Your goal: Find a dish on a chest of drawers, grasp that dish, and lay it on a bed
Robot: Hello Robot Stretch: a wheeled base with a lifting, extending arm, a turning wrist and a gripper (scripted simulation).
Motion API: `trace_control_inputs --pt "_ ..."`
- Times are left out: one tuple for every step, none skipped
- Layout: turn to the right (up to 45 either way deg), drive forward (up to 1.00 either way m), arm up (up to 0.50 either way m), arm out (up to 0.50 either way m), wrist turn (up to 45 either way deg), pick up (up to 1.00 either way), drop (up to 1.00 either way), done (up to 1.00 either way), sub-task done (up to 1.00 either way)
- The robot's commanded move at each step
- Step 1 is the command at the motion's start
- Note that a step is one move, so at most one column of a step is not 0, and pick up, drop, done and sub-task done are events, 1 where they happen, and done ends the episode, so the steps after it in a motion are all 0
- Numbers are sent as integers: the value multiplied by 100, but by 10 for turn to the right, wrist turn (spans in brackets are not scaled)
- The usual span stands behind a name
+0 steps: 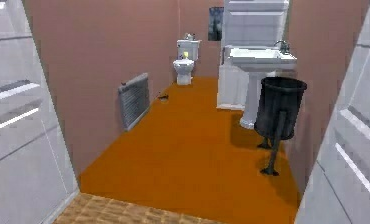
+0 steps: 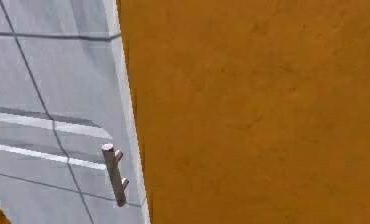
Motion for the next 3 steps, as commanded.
trace_control_inputs --pt "0 100 0 0 0 0 0 0 0" --pt "0 100 0 0 0 0 0 0 0" --pt "0 35 0 0 0 0 0 0 0"
